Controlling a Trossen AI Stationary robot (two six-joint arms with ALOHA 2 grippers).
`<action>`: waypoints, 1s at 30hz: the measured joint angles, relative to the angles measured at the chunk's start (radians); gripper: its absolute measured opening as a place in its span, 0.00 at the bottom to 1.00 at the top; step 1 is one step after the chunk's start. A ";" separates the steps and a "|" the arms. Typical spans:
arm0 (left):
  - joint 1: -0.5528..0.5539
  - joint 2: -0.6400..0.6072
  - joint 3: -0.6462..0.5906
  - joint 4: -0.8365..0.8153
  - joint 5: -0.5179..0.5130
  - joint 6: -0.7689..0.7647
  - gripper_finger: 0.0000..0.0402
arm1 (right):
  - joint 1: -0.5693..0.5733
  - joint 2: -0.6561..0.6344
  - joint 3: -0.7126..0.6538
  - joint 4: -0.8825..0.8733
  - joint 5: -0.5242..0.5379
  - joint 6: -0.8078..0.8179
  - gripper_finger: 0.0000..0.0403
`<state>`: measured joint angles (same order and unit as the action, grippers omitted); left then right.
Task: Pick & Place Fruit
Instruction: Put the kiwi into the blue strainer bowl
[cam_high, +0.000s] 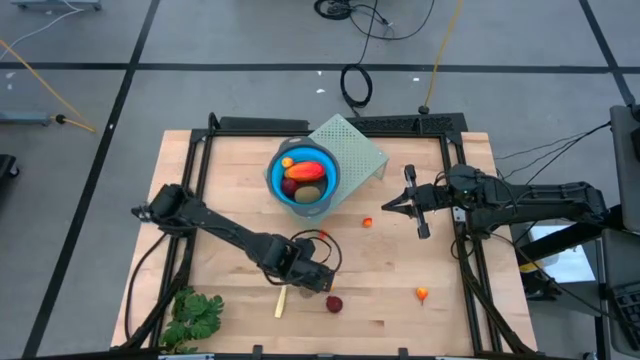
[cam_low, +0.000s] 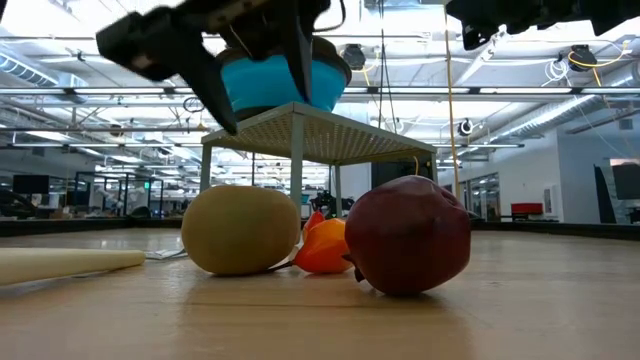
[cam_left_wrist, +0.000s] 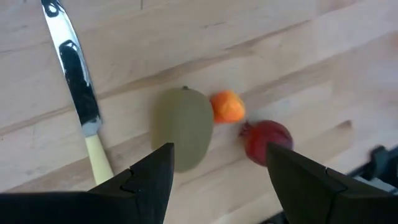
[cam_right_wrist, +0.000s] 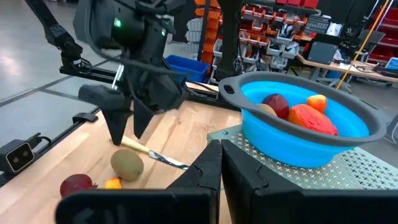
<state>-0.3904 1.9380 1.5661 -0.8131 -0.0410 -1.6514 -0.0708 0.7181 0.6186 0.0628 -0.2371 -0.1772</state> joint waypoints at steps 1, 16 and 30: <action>0.000 0.007 0.000 -0.002 0.003 0.000 0.63 | 0.000 0.000 0.000 0.000 0.000 0.000 0.01; -0.010 0.037 0.000 0.005 0.015 0.069 0.63 | 0.000 0.000 0.000 0.008 0.000 0.000 0.01; -0.017 0.037 0.000 0.054 0.015 0.099 0.63 | 0.000 0.000 0.000 0.008 0.000 0.000 0.01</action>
<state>-0.4072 1.9755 1.5661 -0.7593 -0.0261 -1.5519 -0.0708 0.7181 0.6189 0.0704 -0.2374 -0.1768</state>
